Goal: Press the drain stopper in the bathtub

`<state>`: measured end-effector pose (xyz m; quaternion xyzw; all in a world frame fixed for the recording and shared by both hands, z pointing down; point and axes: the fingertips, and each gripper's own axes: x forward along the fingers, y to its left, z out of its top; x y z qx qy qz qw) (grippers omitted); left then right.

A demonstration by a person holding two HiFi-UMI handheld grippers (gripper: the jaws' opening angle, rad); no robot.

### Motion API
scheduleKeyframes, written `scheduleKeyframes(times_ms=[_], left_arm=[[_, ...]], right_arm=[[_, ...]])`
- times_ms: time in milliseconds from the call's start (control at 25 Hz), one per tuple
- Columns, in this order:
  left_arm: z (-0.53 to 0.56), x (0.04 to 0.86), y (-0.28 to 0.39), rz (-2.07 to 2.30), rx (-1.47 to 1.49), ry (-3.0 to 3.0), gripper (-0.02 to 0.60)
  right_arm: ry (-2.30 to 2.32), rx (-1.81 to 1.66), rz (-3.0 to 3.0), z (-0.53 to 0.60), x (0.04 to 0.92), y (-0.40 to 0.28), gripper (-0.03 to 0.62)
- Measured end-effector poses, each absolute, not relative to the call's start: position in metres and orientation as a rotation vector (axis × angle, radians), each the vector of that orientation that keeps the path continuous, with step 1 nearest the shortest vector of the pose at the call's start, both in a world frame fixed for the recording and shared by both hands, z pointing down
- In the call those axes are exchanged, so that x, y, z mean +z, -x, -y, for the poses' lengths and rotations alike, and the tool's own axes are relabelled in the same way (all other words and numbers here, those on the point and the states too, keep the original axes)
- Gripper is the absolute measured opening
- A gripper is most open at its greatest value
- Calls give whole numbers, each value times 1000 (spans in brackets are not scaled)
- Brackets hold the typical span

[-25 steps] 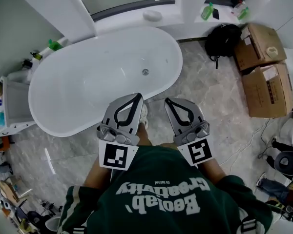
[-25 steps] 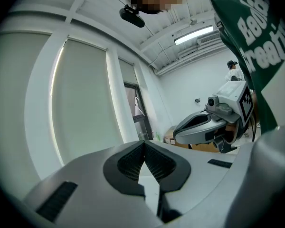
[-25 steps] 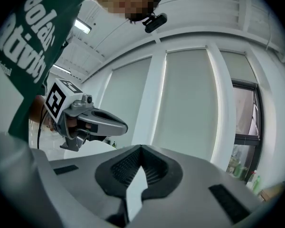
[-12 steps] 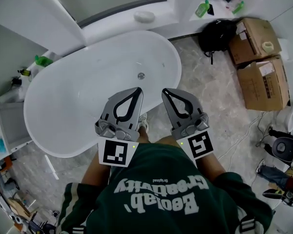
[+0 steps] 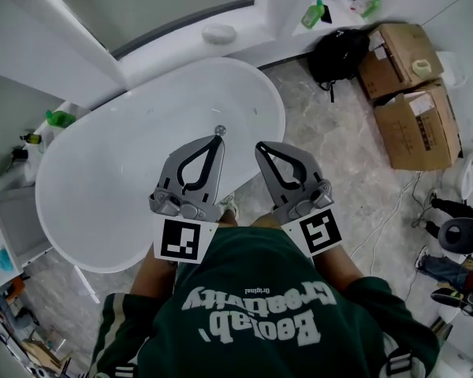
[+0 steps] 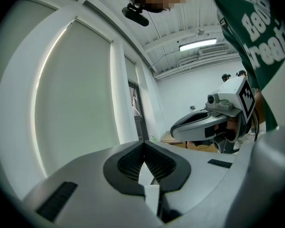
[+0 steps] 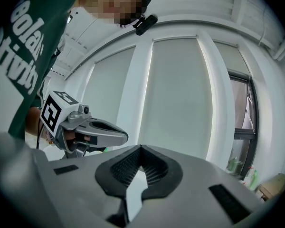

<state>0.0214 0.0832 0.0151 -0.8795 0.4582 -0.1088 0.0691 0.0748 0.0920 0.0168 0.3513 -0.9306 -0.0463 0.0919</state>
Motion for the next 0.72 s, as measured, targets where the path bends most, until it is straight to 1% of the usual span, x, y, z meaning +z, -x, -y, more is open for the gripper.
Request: scheduleKeyframes(times_ms=[320, 720], left_arm=[[-68, 15, -27, -1338, -304, 2667, 3], [-59, 9, -24, -1417, -301, 2640, 3]], right_arm=[[-1066, -141, 2740, -84, 18, -77, 11], [-1019, -148, 2745, -72, 15, -83, 11]])
